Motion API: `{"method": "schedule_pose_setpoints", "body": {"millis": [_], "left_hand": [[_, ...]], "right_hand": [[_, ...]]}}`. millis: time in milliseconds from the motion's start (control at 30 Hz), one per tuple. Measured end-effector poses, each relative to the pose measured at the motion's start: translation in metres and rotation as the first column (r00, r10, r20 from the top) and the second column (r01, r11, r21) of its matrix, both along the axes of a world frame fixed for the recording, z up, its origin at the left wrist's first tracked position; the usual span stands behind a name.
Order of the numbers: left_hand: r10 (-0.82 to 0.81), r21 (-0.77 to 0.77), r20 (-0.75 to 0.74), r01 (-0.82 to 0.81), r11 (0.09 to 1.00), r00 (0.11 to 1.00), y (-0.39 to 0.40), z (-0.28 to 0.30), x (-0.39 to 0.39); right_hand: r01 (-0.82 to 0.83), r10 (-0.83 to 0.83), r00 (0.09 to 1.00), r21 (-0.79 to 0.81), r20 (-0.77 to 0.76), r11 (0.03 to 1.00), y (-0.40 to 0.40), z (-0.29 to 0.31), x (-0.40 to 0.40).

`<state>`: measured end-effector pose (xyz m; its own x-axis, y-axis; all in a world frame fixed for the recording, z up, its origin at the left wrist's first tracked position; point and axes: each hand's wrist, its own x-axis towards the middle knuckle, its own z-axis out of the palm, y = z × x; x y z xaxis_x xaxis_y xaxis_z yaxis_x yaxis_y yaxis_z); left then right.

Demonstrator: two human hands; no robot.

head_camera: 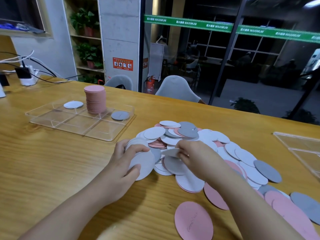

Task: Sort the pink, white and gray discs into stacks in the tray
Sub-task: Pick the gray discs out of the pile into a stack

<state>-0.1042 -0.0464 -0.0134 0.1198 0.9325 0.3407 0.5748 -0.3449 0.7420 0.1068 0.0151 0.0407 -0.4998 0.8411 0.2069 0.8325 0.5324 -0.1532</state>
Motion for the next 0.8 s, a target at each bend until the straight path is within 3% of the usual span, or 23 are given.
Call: {"method": "schedule_pose_setpoints", "body": {"millis": [133,400,500,700,800], "left_hand": [[-0.011,-0.009,0.017,0.011,1.000,1.000,0.001,0.001,0.000],[-0.013,-0.002,-0.009,0.013,1.000,1.000,0.001,0.000,0.000],[-0.010,0.018,-0.025,0.010,1.000,1.000,0.001,-0.002,0.001],[-0.016,0.019,-0.032,0.017,1.000,0.999,0.001,0.001,0.001],[-0.024,0.013,-0.032,0.025,1.000,0.999,0.000,0.002,0.001]], "right_hand": [[-0.123,0.080,0.960,-0.149,-0.269,0.981,-0.006,0.021,0.005],[-0.193,0.080,0.926,-0.280,-0.368,0.940,-0.013,0.007,-0.014],[-0.161,0.051,0.920,-0.256,-0.390,0.953,-0.010,0.006,-0.010],[0.040,-0.052,0.996,-0.159,-0.071,0.986,0.004,0.004,0.013],[0.067,-0.071,0.997,-0.106,-0.034,0.992,0.009,-0.009,0.011]]}}
